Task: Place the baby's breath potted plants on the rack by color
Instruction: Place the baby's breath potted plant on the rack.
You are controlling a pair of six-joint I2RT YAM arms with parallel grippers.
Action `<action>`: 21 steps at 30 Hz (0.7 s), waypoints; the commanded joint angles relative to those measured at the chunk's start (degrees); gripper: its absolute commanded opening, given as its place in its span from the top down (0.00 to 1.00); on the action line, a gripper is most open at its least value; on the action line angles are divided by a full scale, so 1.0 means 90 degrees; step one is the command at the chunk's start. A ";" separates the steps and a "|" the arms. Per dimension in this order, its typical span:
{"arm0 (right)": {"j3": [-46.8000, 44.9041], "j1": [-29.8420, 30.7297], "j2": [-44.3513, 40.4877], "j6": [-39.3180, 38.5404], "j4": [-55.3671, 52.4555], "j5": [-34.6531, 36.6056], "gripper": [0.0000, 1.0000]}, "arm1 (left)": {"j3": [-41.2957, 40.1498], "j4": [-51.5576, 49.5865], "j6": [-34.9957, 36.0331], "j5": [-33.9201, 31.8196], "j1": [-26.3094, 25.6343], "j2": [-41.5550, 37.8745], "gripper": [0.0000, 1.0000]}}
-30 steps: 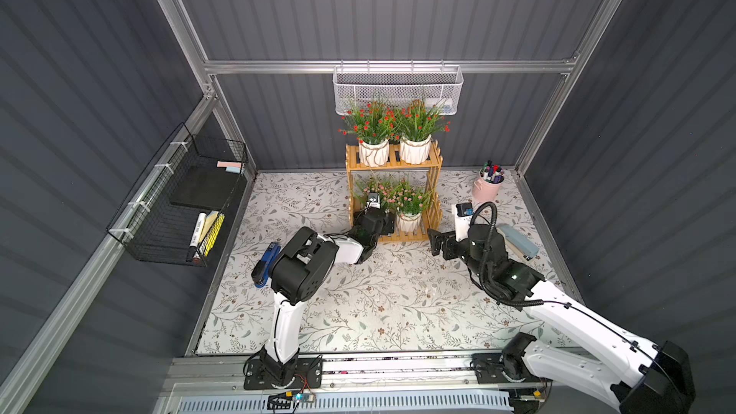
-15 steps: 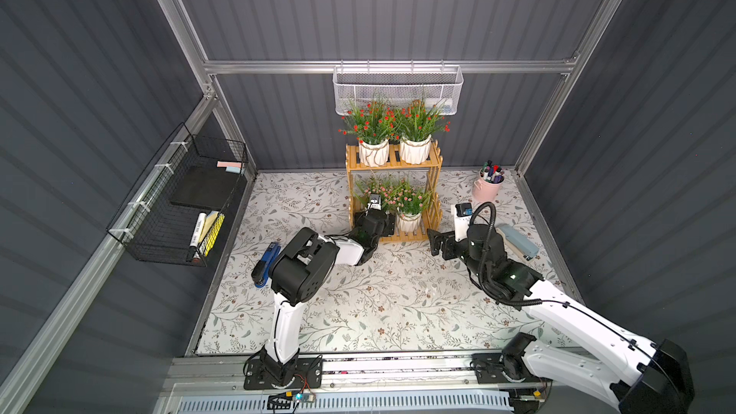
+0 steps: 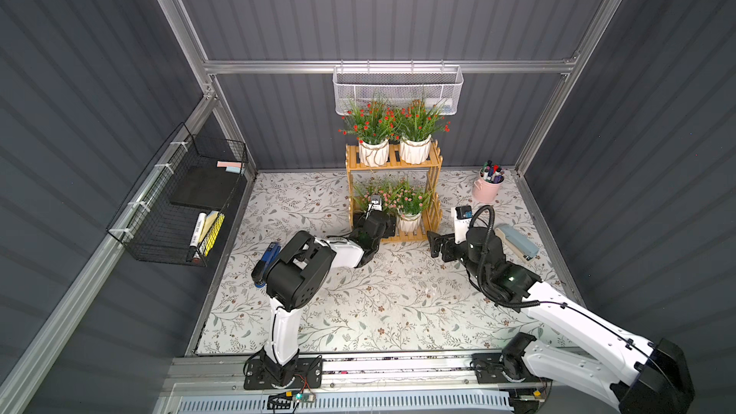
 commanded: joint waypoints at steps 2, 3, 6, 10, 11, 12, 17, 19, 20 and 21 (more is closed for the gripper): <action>-0.0097 -0.0022 -0.0038 0.0168 0.0210 0.0012 0.01 | 0.0167 -0.0631 -0.0164 -0.0075 -0.0064 -0.0461 0.01; -0.0097 -0.0029 -0.0036 0.0203 0.0230 0.0016 0.01 | 0.0165 -0.0734 -0.0254 -0.0022 -0.0069 -0.0534 0.01; -0.0033 -0.0026 -0.0068 0.0292 0.0239 -0.0019 0.01 | 0.0129 -0.1019 -0.0480 0.0073 -0.0102 -0.0739 0.00; 0.0072 -0.0025 -0.0069 0.0253 0.0244 -0.0070 0.01 | 0.0116 -0.1302 -0.0557 0.0316 -0.0133 -0.1008 0.01; 0.0099 -0.0029 -0.0077 0.0254 0.0210 -0.0054 0.01 | 0.0172 -0.1461 -0.0541 0.0542 -0.0133 -0.1060 0.01; 0.0128 -0.0027 -0.0079 0.0252 0.0155 -0.0068 0.01 | 0.0224 -0.1655 -0.0507 0.0654 -0.0133 -0.1130 0.01; 0.0225 -0.0023 -0.0153 0.0259 -0.0081 -0.0123 0.01 | 0.0230 -0.2026 -0.0556 0.0875 -0.0133 -0.1563 0.01; 0.0250 -0.0028 -0.0204 0.0162 -0.0111 -0.0149 0.01 | 0.0206 -0.2206 -0.0574 0.0914 -0.0133 -0.1719 0.01; 0.0252 -0.0022 -0.0221 0.0083 -0.0142 -0.0158 0.01 | 0.0156 -0.2188 -0.0572 0.0922 -0.0133 -0.1777 0.01; 0.0283 -0.0028 -0.0241 -0.0035 -0.0176 -0.0175 0.01 | 0.0112 -0.2181 -0.0582 0.1004 -0.0133 -0.1855 0.01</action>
